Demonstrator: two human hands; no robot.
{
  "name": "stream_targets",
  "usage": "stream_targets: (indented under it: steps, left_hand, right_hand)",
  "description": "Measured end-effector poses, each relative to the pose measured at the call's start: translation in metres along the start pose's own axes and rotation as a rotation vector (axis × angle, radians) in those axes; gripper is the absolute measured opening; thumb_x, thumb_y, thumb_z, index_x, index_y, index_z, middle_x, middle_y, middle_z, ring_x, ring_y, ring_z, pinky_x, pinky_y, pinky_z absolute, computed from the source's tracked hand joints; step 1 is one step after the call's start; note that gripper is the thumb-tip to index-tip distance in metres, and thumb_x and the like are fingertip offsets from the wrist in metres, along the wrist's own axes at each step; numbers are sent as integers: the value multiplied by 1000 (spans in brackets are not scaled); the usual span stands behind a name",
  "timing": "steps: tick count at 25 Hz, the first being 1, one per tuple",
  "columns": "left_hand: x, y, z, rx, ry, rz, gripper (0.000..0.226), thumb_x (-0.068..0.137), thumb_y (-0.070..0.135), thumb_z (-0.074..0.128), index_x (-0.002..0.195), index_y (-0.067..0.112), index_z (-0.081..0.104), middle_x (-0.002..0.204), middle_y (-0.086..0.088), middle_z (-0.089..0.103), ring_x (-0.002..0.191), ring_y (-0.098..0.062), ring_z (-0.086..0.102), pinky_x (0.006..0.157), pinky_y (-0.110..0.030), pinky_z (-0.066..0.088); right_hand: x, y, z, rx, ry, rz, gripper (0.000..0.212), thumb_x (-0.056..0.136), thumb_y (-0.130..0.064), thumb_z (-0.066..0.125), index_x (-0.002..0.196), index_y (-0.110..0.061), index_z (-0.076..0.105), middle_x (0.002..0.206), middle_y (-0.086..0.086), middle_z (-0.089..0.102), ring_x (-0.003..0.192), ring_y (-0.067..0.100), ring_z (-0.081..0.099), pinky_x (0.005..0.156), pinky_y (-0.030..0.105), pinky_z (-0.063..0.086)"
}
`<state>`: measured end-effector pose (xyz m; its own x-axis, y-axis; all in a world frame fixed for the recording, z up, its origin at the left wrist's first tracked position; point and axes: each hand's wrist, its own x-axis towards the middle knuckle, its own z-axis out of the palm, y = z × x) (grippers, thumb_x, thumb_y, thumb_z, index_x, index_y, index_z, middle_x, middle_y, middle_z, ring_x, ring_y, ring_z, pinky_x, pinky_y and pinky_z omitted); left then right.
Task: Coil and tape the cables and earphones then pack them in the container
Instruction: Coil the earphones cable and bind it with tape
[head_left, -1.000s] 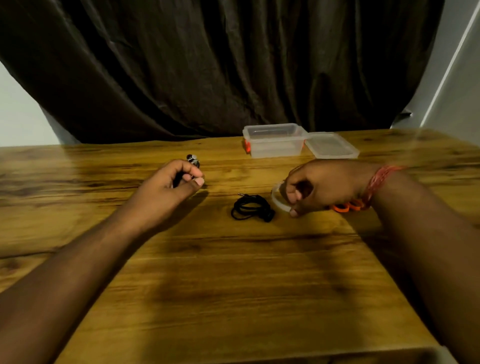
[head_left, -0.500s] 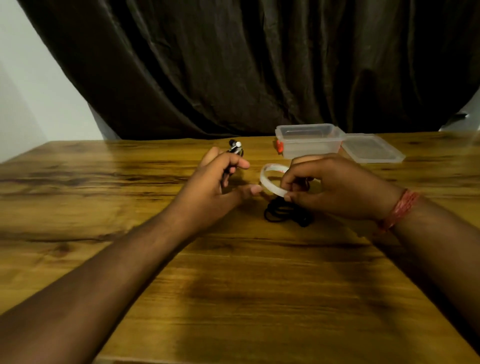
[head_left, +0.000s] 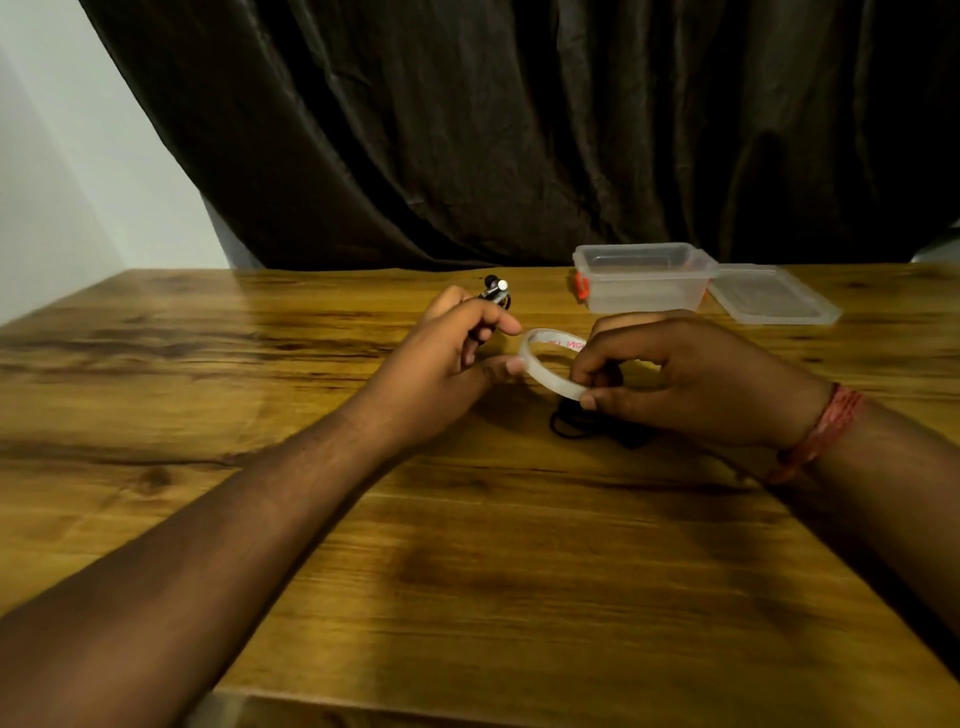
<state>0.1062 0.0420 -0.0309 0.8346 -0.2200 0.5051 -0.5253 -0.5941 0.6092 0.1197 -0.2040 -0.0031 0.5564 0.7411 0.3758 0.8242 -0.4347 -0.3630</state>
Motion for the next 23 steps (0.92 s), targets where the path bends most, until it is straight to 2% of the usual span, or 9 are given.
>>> stream_targets:
  steps: [3, 6, 9, 11, 18, 23]
  left_hand:
    - [0, -1, 0, 28, 17, 32, 23, 84, 36, 70, 105, 35, 62, 93, 25, 40, 80, 2, 44, 72, -21, 45]
    - [-1, 2, 1, 69, 33, 70, 14, 87, 36, 68, 100, 35, 63, 94, 20, 44, 77, -3, 46, 65, -26, 47]
    - [-1, 3, 1, 93, 29, 72, 8, 89, 32, 68, 96, 34, 65, 95, 12, 48, 77, -9, 48, 65, -37, 50]
    - [-1, 4, 1, 93, 26, 75, 6, 89, 30, 67, 94, 34, 65, 94, 12, 48, 77, -9, 49, 65, -38, 51]
    - [-1, 5, -2, 58, -16, 21, 5, 90, 35, 61, 92, 33, 64, 96, 11, 50, 83, -6, 51, 69, -31, 51]
    - [-1, 4, -5, 49, -4, 34, 3, 90, 34, 61, 91, 32, 64, 93, 15, 49, 83, -1, 50, 67, -16, 46]
  right_hand:
    - [0, 0, 1, -1, 6, 5, 12, 85, -28, 70, 97, -28, 71, 86, -15, 62, 87, 9, 61, 76, 22, 48]
    - [0, -1, 1, -23, 35, 5, 12, 84, -27, 70, 96, -25, 71, 84, -15, 62, 86, 7, 60, 74, 21, 48]
    - [1, -3, 3, -53, 42, -4, 11, 85, -26, 71, 96, -22, 71, 84, -14, 61, 84, 6, 59, 73, 22, 47]
    - [2, -3, 4, -60, 36, -1, 11, 85, -25, 71, 96, -23, 70, 84, -15, 60, 83, 6, 59, 73, 22, 47]
    - [2, -4, 4, -47, 54, 11, 11, 86, -24, 69, 97, -24, 70, 85, -14, 60, 85, 7, 58, 73, 22, 46]
    - [1, -5, 6, -13, 65, 61, 17, 85, -30, 65, 101, -27, 70, 88, -13, 63, 87, 6, 58, 75, 22, 46]
